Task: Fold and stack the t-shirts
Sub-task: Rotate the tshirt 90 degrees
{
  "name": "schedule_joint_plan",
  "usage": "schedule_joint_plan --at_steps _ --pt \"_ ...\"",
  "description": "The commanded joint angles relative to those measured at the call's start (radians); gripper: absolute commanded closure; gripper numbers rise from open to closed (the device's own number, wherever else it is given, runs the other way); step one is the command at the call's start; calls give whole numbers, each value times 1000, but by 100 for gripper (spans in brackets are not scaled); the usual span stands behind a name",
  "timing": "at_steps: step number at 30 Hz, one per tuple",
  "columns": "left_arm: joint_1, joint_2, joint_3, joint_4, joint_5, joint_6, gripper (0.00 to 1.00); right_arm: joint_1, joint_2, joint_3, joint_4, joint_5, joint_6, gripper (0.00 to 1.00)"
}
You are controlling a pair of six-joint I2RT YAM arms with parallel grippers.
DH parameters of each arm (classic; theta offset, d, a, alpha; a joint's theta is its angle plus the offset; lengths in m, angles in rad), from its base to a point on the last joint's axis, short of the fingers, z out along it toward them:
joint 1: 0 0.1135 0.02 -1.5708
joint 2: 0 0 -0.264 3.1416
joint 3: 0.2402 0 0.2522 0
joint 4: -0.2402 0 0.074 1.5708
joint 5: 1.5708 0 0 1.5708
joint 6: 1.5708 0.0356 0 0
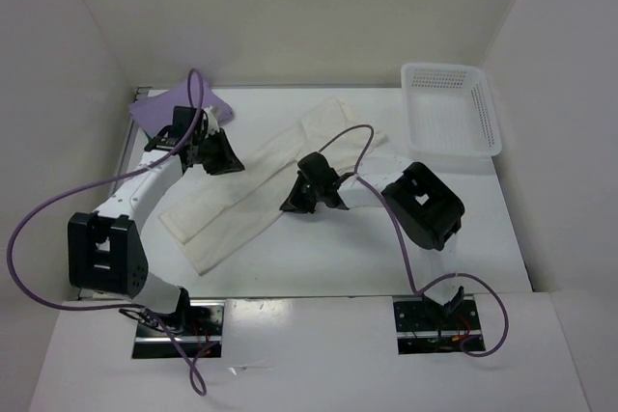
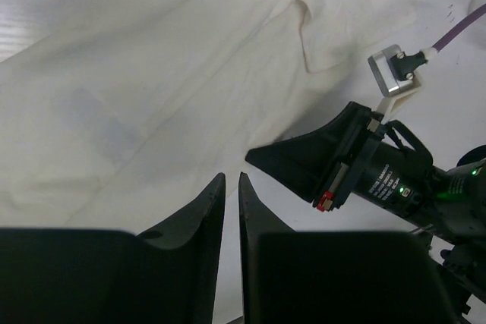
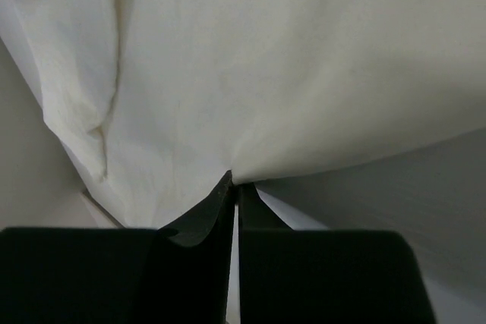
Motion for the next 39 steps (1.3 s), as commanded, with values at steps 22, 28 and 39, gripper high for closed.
schedule_joint_plan --at_steps 22,28,39 --pt "-152 793 694 133 46 114 31 -188 -400 -279 -345 4 -265 59" --pt "-189 965 941 138 123 102 28 -188 -438 -288 -345 -5 -265 59" --pt "-235 1207 1244 80 146 48 81 -188 -492 -289 -345 -15 -256 58"
